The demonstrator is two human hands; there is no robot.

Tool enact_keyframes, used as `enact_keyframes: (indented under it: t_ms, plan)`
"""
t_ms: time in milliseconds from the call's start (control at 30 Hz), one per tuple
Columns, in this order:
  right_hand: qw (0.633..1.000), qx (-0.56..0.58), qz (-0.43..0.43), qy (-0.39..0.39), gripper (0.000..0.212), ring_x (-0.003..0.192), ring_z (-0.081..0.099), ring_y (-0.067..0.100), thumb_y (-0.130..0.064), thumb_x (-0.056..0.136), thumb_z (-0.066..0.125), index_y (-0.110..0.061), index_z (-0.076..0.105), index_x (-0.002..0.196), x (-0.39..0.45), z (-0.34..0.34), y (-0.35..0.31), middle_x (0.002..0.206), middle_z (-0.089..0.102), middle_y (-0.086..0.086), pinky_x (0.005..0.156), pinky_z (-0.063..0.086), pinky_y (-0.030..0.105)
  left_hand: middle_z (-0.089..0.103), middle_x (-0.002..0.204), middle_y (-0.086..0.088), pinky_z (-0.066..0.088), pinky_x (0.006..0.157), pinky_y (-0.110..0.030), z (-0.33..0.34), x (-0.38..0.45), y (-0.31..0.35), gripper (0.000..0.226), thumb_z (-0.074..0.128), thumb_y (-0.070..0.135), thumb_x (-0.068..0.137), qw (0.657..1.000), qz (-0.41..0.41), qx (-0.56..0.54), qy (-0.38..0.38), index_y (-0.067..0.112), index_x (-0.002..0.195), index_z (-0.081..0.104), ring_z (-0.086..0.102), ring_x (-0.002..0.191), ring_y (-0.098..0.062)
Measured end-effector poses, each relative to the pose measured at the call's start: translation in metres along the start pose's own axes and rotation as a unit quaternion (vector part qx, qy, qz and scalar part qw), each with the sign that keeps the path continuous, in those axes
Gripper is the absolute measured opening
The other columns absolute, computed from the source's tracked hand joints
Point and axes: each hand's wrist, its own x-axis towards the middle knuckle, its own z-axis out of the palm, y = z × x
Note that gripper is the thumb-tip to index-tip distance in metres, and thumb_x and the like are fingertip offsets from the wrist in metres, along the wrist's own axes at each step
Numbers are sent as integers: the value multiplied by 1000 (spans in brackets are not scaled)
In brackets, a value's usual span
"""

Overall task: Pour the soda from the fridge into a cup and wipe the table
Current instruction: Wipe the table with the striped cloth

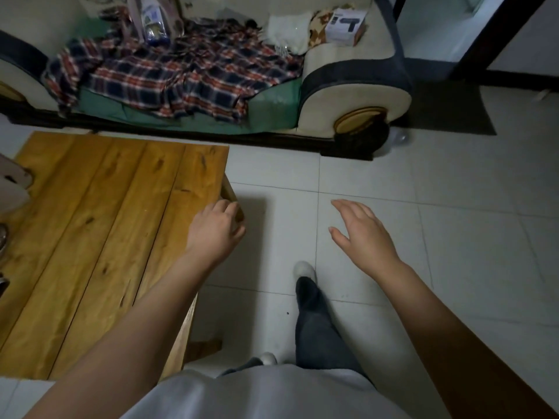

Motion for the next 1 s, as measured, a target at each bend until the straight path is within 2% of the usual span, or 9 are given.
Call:
enact_keyframes:
  t_ms: [300,500,833,1000]
  plan:
    - [986,-23,-155,-60,52,134,29,18,-28,93,47,-16,30,141,180,-22,14,144,38,1,108,28,34,51,132,-8,43,95,-37,-20,104,-11,47,46,38,92,987,-160,-5,18,15,132,43,48,119,-26]
    - [956,-52,-270,-102,51,134,31,19,-27,93,48,-14,33,139,259,-24,-9,143,40,3,107,29,34,50,134,-8,41,99,-38,-30,124,-23,46,44,36,93,965,-256,-38,38,14,133,44,46,123,-26]
    - [877,-78,-446,-162,52,132,35,20,-26,90,52,-14,36,138,326,15,-121,141,43,4,107,31,33,48,137,-7,34,102,-36,-26,75,-85,47,41,36,94,892,-442,-69,55,15,136,40,41,127,-25]
    - [829,-94,-517,-191,54,133,33,20,-27,90,53,-14,35,139,338,43,-200,142,41,4,108,28,34,47,137,-8,39,100,-38,-21,39,-129,49,42,36,93,844,-524,-90,65,14,137,40,43,125,-26]
